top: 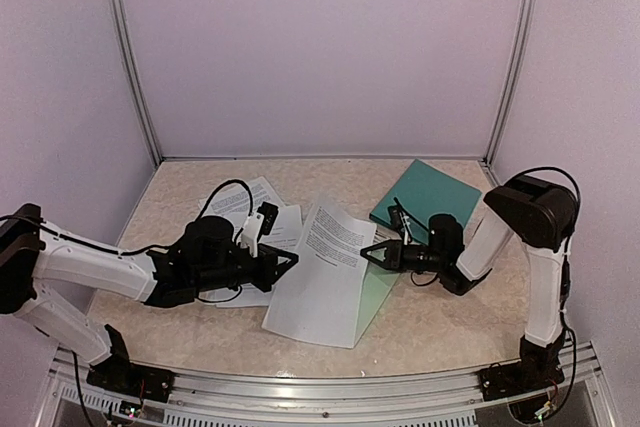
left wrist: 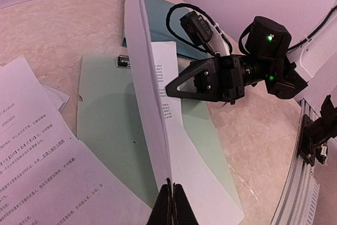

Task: Put the files into the folder
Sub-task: Pass from the left arm to the right

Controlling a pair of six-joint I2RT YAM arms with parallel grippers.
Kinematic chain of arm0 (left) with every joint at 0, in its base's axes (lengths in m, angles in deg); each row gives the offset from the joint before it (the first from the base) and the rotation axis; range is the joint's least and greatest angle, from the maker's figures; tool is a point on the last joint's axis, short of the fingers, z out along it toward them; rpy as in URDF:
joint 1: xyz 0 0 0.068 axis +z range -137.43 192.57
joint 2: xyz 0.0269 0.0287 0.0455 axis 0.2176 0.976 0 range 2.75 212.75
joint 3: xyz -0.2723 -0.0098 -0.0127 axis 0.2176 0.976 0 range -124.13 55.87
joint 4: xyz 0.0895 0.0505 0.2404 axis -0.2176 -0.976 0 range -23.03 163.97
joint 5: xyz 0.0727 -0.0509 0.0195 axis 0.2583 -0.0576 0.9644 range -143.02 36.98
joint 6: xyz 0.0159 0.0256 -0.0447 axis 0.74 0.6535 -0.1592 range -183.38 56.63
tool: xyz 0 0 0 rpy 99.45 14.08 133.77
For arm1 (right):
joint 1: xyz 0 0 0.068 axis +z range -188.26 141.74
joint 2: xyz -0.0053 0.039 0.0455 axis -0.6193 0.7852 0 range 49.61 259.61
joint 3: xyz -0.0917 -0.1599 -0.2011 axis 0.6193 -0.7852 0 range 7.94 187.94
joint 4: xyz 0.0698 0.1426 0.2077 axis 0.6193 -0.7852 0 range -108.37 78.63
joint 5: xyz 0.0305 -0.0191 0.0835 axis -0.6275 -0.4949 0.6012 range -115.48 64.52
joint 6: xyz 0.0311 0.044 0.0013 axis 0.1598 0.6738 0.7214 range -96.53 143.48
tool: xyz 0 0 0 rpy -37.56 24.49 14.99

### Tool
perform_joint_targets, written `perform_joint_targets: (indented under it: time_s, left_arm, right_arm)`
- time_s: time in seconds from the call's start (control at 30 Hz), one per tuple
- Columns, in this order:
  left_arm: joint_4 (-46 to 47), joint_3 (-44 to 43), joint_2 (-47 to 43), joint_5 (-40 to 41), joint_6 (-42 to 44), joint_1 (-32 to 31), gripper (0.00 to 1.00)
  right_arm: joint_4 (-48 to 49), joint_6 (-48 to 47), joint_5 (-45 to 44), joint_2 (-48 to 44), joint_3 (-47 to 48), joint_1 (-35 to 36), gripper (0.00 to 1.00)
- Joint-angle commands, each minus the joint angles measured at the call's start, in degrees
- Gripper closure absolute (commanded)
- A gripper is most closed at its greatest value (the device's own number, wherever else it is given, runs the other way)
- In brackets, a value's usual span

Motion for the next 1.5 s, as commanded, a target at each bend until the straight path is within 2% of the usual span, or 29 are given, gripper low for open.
perform_joint_targets:
  time_s: [0.0, 0.47, 0.83, 1.03, 1.1, 1.37, 1.47]
  left_arm:
    - [-0.4, -0.73, 1.34, 0.31, -0.71, 0.93, 1.0]
    - [1.78, -0.49, 6.61, -0.79, -1.78, 3.57, 0.99]
    - [8.67, -0.1, 14.29, -1.71, -2.35, 5.71, 0.74]
    - [15.85, 0.16, 18.11, -3.39, 0.81, 6.46, 0.63]
    - [17.7, 0.26, 18.81, -3.55, 2.38, 6.82, 0.56]
    - [16.37, -0.91, 17.32, -9.64, 6.05, 11.2, 0.38]
    - [14.05, -2.72, 16.91, -12.87, 7.57, 12.71, 0.35]
  right_arm:
    - [-4.46, -2.11, -0.89, -3.77, -1.49, -1.07, 1.0]
    - [-22.72, -13.87, -2.86, -16.68, -3.14, -1.23, 1.0]
    - [-34.88, -23.93, -1.29, -27.44, -4.28, -1.88, 1.0]
    - [-44.29, -30.18, -1.1, -33.95, -3.65, -1.9, 1.0]
    - [-47.58, -32.1, -1.42, -36.22, -3.32, -1.92, 1.0]
    - [-54.76, -36.33, 0.06, -41.18, -2.81, -2.03, 1.0]
    - [-56.45, -37.28, 1.14, -41.8, -2.33, -2.04, 1.0]
